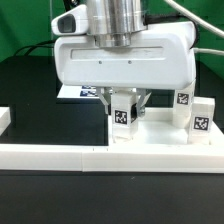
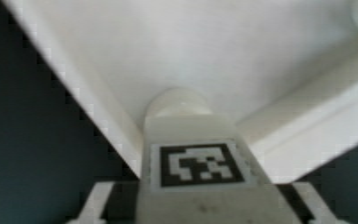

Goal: Assemble square table

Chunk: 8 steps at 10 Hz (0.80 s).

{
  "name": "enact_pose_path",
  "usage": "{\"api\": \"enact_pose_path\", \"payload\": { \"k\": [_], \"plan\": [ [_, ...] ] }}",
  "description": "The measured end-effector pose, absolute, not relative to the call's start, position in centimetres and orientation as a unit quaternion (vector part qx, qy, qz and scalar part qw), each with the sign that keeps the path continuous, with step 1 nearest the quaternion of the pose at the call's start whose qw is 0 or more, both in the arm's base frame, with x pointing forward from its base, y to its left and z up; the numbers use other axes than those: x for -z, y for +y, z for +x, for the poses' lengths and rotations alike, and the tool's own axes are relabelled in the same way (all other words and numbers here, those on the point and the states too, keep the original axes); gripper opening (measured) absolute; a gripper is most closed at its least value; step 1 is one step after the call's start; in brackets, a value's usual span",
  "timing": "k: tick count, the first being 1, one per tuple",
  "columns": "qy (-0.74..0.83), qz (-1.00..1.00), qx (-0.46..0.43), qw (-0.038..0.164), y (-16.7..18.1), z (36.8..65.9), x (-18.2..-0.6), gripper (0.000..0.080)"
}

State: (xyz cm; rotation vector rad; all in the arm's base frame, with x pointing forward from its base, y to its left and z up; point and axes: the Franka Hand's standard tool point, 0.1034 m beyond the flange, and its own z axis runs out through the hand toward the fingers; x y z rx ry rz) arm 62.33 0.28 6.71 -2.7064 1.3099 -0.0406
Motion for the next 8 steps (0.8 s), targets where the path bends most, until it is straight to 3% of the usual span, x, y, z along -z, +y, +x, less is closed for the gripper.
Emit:
{"api": "enact_pose_path", "payload": {
  "k": [2, 6, 8],
  "plan": [
    [0.555, -0.827, -0.006, 0.089, 0.22, 62.2, -6.51, 0.0288],
    [0.631, -0.771, -0.014, 0.089, 0.5, 62.19, -6.47, 0.0288],
    [0.724, -0.681, -0.029, 0.101, 0.1, 62.29, -6.43, 0.0288]
  ]
}}
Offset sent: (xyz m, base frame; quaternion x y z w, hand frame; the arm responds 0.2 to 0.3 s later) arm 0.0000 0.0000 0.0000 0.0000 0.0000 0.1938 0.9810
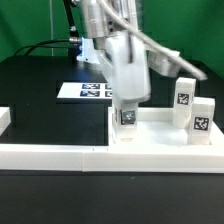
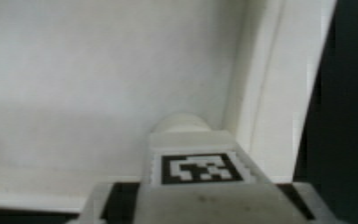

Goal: Assemble square table

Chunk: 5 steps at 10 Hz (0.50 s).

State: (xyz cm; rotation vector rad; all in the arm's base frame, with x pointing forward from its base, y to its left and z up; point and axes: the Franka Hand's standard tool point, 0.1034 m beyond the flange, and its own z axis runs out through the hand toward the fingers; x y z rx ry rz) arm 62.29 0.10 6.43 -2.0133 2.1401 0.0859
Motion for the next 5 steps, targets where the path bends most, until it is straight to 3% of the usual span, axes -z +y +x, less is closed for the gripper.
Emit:
{"api": "enact_pose_path", "payload": {
  "k": [2, 3, 5],
  "plan": [
    [0.782, -0.611, -0.038, 0.118, -0.65, 62.14, -6.35, 0.0288],
    [0.777, -0.617, -0.038, 0.118, -0.48, 62.11, -6.28, 0.0288],
    [0.682, -0.721, -0.021, 0.118, -0.28, 62.16, -6.3, 0.0531]
  ]
}}
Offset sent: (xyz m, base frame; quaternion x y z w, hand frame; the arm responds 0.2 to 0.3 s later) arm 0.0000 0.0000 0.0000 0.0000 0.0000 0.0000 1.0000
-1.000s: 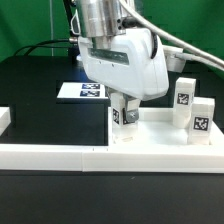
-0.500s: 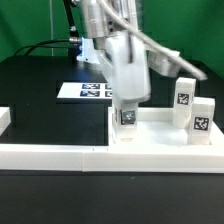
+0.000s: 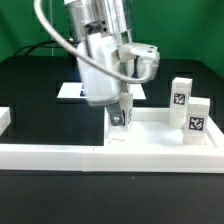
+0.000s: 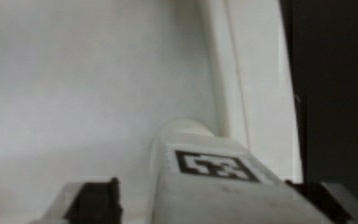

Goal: Assemble square table

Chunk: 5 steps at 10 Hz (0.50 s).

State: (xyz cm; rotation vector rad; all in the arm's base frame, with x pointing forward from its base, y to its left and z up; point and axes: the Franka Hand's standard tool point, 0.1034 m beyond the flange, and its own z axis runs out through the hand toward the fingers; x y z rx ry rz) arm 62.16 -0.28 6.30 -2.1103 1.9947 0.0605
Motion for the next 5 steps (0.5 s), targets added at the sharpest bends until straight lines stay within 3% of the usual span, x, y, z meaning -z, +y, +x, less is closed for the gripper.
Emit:
{"api": "enact_pose_path", "payload": {
  "k": [1, 2, 5],
  "plan": [
    [0.604, -0.789, -0.012, 0.113, -0.06, 62.36, -6.48, 0.0531],
    [0.53, -0.842, -0.005, 0.103, 0.56, 62.43, -6.65, 0.0625],
    [0.441, -0.892, 0.004, 0.1, 0.39, 62.27, -6.49, 0.0648]
  ]
}}
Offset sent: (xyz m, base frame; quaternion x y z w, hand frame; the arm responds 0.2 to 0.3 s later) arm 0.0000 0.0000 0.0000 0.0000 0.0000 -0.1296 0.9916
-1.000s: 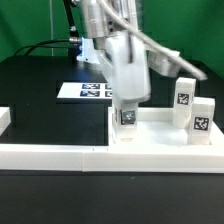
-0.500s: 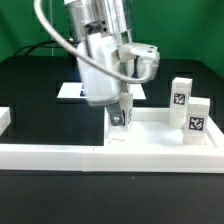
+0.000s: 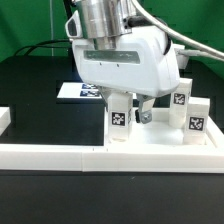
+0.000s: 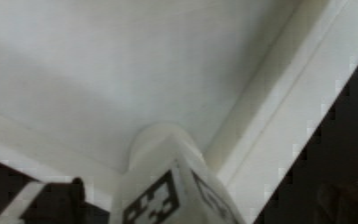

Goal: Assemble square table

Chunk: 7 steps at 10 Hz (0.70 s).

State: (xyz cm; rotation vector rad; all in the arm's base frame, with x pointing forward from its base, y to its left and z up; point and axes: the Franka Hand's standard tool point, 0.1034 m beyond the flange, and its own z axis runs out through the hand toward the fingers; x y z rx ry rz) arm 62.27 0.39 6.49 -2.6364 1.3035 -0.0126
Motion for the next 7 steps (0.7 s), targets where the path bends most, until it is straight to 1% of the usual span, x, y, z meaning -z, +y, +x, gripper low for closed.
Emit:
{"api": "enact_pose_path", "payload": {
  "k": [1, 2, 3, 4, 5, 7],
  "plan": [
    [0.364, -0.927, 0.003, 0.09, 0.0, 62.4, -6.8, 0.0649],
    [0.265, -0.962, 0.006, 0.069, -0.7, 63.4, -8.0, 0.0649],
    [0.143, -0.989, 0.011, 0.047, 0.1, 63.4, -7.9, 0.0649],
    [0.078, -0.996, 0.005, 0.035, 0.7, 63.2, -7.6, 0.0649],
    [0.1, -0.994, 0.005, 0.039, 0.6, 63.2, -7.7, 0.0649],
    [0.126, -0.991, 0.004, 0.039, 0.6, 63.2, -7.6, 0.0384]
  ]
}}
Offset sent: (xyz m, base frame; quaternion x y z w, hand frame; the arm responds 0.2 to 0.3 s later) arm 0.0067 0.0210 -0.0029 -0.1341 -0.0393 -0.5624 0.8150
